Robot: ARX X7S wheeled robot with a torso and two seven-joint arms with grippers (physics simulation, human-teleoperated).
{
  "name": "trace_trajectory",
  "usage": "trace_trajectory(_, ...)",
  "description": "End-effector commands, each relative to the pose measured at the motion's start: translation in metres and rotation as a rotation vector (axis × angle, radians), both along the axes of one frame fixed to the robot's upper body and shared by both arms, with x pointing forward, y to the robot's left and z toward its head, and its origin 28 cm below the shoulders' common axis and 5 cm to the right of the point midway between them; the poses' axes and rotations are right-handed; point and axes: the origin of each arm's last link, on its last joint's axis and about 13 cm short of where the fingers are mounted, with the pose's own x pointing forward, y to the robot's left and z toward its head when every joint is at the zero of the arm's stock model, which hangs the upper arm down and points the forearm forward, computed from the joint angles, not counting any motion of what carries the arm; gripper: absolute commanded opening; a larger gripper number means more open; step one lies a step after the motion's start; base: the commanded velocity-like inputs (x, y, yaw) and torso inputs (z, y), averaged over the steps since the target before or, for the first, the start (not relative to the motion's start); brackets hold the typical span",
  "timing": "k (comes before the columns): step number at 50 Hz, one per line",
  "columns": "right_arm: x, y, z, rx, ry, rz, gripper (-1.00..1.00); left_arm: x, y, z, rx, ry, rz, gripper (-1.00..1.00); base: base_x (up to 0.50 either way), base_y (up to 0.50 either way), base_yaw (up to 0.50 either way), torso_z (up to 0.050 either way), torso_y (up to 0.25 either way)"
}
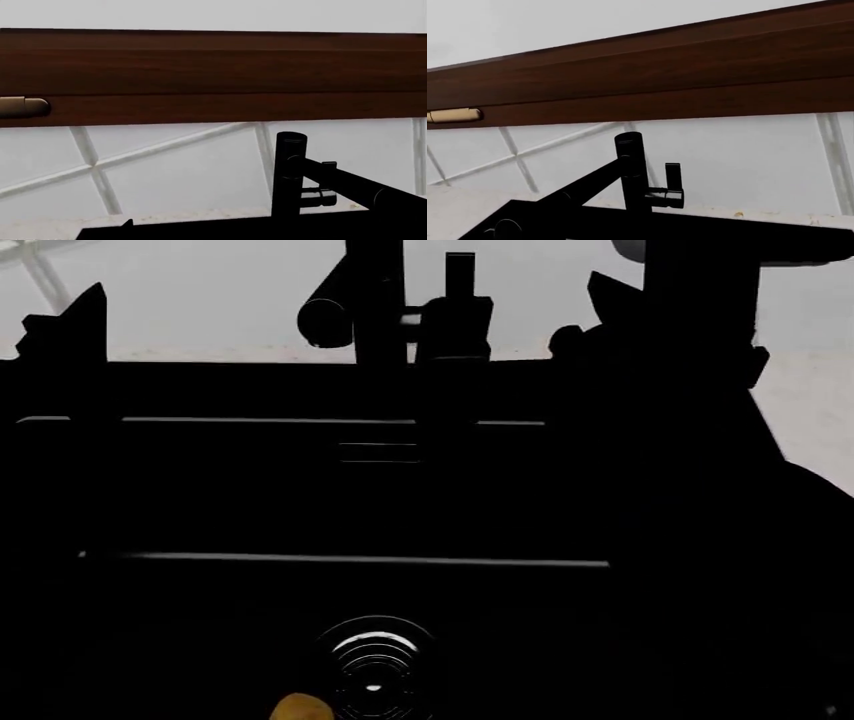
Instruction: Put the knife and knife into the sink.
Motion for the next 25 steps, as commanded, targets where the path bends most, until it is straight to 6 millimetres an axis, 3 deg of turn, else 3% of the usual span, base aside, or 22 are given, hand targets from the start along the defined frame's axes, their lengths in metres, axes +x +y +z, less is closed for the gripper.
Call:
trace_trajectory(1,-0.001,-0.001,-0.001,0.010,-0.001,0.001,1.00,0.000,0.000,-0.001,-0.001,0.005,0.000,1.00,0.00,0.00,0.00,0.000,0.000)
trace_trajectory(15,-0.011,-0.001,-0.002,-0.017,-0.003,-0.024,1.00,0.000,0.004,-0.004,-0.016,0.010,0.012,1.00,0.00,0.00,0.00,0.000,0.000)
trace_trajectory(25,-0.042,-0.027,0.007,-0.131,0.041,-0.321,1.00,0.003,0.008,-0.008,-0.010,0.018,0.031,1.00,0.00,0.00,0.00,0.000,0.000)
